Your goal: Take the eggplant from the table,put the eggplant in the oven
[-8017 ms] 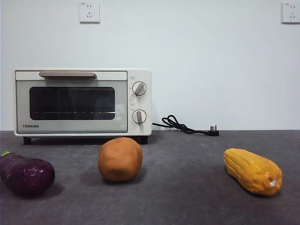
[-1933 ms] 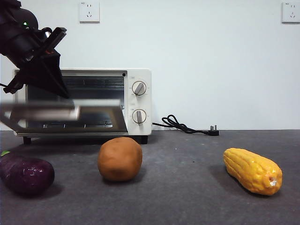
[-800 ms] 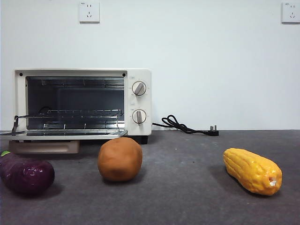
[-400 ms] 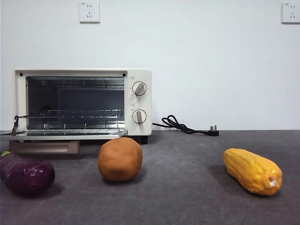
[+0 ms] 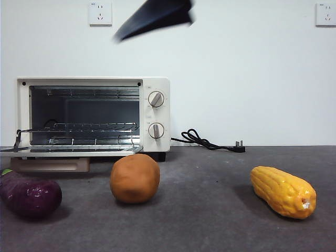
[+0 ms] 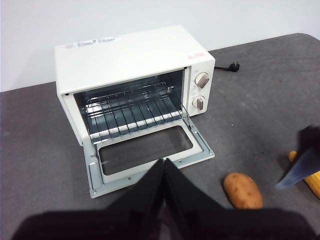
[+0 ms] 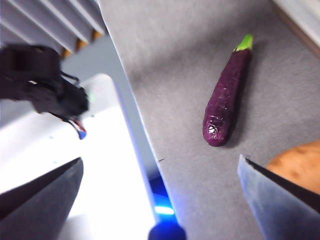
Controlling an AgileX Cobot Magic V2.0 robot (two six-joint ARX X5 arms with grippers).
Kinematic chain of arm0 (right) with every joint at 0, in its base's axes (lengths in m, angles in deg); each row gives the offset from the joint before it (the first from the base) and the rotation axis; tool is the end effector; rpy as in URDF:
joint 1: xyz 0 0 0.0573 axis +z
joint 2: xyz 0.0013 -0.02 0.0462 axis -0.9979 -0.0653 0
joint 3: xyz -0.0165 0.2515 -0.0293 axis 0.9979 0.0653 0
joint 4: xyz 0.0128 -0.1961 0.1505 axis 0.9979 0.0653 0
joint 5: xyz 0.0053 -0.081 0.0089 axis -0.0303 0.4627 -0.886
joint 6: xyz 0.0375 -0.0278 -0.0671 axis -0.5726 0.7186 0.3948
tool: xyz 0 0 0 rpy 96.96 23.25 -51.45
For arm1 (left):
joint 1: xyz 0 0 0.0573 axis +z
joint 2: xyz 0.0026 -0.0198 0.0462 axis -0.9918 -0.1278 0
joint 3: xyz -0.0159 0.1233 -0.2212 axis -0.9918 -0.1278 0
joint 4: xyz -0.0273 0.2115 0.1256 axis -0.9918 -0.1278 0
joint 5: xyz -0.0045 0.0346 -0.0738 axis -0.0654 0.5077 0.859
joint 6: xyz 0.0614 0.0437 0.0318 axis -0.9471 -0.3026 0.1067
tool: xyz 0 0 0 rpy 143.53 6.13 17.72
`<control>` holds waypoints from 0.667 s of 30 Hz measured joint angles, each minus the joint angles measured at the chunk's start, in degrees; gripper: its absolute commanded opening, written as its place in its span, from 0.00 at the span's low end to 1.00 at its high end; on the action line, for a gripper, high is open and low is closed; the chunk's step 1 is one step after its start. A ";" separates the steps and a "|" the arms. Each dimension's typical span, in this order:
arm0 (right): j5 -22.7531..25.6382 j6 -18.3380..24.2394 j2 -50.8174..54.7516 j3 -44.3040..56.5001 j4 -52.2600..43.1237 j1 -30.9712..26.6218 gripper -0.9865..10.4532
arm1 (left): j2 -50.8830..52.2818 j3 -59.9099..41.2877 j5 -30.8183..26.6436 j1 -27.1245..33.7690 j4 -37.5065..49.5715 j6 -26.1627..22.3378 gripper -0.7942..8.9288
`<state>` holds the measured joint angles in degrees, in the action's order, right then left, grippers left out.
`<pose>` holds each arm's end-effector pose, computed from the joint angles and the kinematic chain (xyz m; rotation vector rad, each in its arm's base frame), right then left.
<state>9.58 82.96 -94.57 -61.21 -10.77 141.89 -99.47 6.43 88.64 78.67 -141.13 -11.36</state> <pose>0.1718 0.2963 0.2743 -0.2911 0.8886 1.2738 0.0814 -0.0184 0.4155 0.0639 0.3968 -0.2704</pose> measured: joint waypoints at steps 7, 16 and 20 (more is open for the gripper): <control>8.55 0.00 -10.64 0.00 -4.04 5.60 0.58 | 2.14 0.00 -0.02 0.00 -2.93 0.87 0.08; 17.73 0.00 -18.71 0.00 -9.44 8.04 0.58 | 2.34 -0.07 0.00 0.00 -4.81 1.18 0.08; 19.21 0.00 -19.43 0.00 -12.09 8.02 0.58 | 2.36 -0.17 0.17 0.00 -5.38 1.25 0.08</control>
<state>28.80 82.96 -114.00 -61.21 -22.85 149.91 -97.11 6.26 88.82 78.67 -146.51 -10.12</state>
